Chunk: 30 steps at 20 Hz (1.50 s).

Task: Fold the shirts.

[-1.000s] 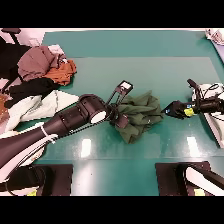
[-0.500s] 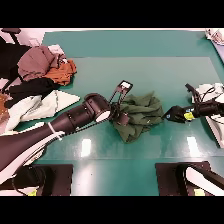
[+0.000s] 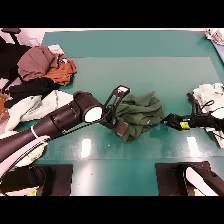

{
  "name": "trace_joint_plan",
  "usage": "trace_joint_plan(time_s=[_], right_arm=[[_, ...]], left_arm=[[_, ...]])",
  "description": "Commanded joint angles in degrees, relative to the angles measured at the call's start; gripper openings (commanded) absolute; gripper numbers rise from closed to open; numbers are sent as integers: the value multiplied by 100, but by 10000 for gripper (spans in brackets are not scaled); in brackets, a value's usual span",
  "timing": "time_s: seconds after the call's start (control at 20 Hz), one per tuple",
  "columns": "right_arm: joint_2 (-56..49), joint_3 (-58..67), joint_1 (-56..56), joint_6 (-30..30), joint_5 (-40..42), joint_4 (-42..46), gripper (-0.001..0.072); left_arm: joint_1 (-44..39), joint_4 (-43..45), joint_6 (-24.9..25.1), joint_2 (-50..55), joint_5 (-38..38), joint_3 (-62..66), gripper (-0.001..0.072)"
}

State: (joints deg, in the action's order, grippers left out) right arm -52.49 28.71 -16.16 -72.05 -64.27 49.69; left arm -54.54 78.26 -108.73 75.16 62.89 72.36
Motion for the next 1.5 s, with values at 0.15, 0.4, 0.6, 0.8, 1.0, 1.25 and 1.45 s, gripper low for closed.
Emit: trace_joint_plan(time_s=[0.15, 0.4, 0.6, 0.8, 1.0, 1.25, 1.45], right_arm=[[-13, -190, 2, -9, 861, -448, 440], [-468, -190, 2, 162, 876, -944, 440], [-487, -190, 2, 170, 905, -999, 440], [-490, -190, 4, 184, 1016, -1123, 440], [-490, -190, 415, 184, 1329, -1108, 439], [-490, -188, 997, 181, 2020, -1097, 98], [-258, -188, 601, 184, 1851, -1056, 21]], left_arm=[[4, -916, 57, -15, -955, -761, 682], [4, -1392, 79, 118, -2052, -944, 682], [4, -1615, 81, 507, -2308, -944, 680], [4, -1429, 74, 614, -2334, -938, 348], [7, -1399, 76, 612, -2240, -918, 66], [7, -1375, 63, 428, -2164, -879, 29], [7, -511, -306, -216, -1554, -647, 29]])
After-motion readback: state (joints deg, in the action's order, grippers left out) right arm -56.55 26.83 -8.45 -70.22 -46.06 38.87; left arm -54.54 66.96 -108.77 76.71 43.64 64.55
